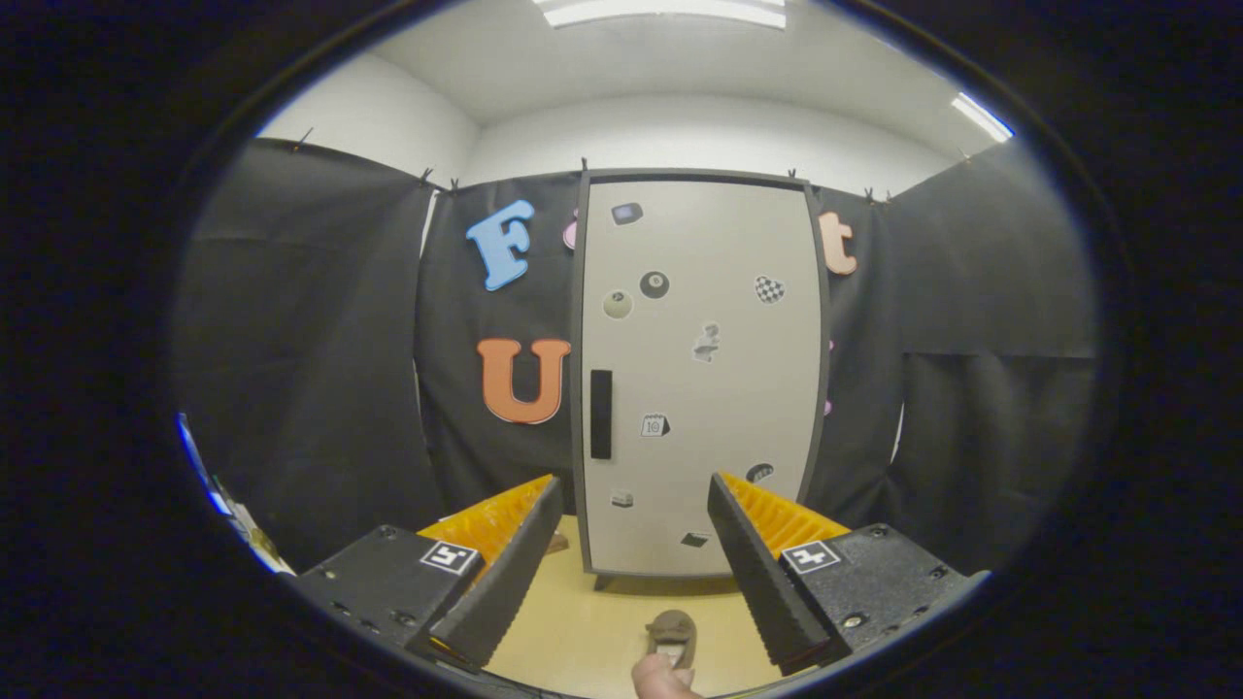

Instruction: Open the shoe cabinet door, grab the shoes and put them into the shoe cabinet, then close the shoe cabinet door.

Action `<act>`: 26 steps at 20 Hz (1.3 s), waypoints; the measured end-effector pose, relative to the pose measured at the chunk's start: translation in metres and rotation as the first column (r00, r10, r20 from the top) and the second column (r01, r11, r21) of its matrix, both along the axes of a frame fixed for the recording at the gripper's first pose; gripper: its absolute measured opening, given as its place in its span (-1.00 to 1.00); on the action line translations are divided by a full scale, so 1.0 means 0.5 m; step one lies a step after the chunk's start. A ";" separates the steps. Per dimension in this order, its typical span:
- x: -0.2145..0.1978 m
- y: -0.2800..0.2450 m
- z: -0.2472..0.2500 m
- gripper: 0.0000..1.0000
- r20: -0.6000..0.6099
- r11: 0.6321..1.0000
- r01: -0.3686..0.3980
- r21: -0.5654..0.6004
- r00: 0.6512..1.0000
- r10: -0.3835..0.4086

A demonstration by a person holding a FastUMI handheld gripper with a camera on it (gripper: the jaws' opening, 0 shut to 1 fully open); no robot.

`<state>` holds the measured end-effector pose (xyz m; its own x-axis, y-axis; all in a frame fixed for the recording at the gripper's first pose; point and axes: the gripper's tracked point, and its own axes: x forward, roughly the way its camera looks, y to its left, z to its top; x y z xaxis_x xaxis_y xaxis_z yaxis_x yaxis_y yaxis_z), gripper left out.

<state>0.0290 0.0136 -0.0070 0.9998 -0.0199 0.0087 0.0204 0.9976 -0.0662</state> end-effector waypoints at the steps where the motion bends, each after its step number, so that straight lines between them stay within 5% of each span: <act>1: 0.009 -0.001 -0.005 0.97 -0.011 1.000 -0.001 -0.007 1.000 0.001; 7: 0.123 -0.002 0.016 0.97 -0.032 0.999 -0.019 0.027 0.999 0.020; 15: 0.334 0.066 0.025 1.00 -0.060 0.991 -0.135 0.001 0.989 0.135; 18: 0.421 0.042 0.044 0.99 -0.017 0.998 -0.063 -0.032 0.998 0.062; 26: 0.580 0.039 0.041 0.95 0.006 0.999 -0.035 -0.032 0.999 0.035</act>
